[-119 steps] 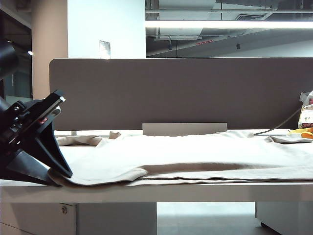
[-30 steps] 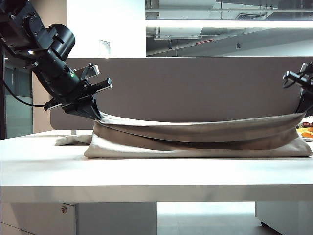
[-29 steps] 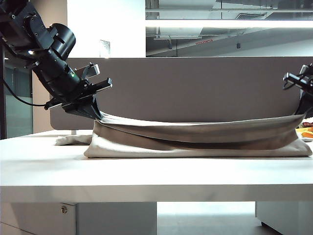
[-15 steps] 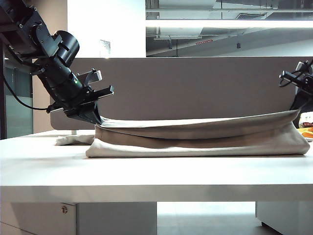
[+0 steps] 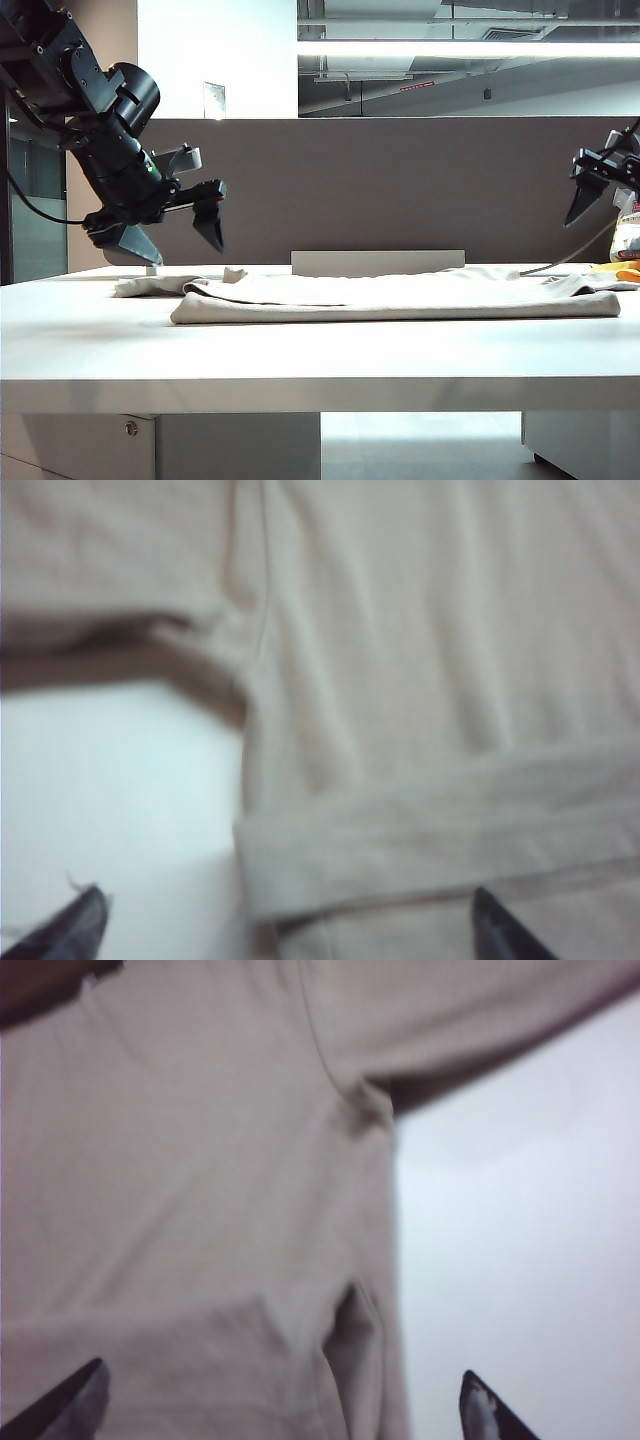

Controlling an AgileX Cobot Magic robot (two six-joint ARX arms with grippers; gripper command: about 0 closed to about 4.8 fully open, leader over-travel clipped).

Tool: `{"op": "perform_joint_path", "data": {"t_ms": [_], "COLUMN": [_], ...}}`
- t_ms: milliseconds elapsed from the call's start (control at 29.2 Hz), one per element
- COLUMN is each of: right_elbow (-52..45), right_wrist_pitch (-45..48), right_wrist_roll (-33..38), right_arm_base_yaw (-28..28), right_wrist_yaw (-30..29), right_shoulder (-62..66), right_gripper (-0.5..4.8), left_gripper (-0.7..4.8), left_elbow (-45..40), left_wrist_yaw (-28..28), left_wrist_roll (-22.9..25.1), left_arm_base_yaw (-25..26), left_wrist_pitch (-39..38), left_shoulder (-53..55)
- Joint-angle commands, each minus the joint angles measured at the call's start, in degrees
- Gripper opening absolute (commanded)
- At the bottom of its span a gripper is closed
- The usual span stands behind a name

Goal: Fold the bottom side of the T-shirt horizontally towards the center, about one-third of the way, then fold the sleeve back towards the center, creating a straight line along the edge of the T-shirt, and finally fold the bottom of the T-shirt up towards the top, creating a neat rectangle.

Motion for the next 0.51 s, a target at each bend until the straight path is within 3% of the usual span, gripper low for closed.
{"op": "perform_joint_path", "data": {"t_ms": [34, 137, 514], "right_elbow": [0.26, 0.26, 0.22], "right_wrist_pitch": [-4.26, -6.91, -12.72], "right_wrist_roll": [-2.03, -3.69, -4.96], "right_arm_base_yaw": [-0.35, -0.59, -0.15], "right_wrist_yaw": [0.26, 0.26, 0.33], "right_shoulder": [-0.24, -0.26, -0.17], "right_gripper": [3.97, 3.71, 3.71], "left_gripper": [4.79, 4.79, 4.79], "left_elbow": [0.17, 0.17, 0.15], "left_wrist_yaw": [1.60, 5.35, 10.27], "left_wrist_roll": [-0.02, -0.11, -0.52], "left_arm_base_yaw": [-0.02, -0.04, -0.22], "left_wrist_pitch": [-4.42, -7.63, -12.85], "left_shoulder": [-0.50, -0.50, -0.48]}}
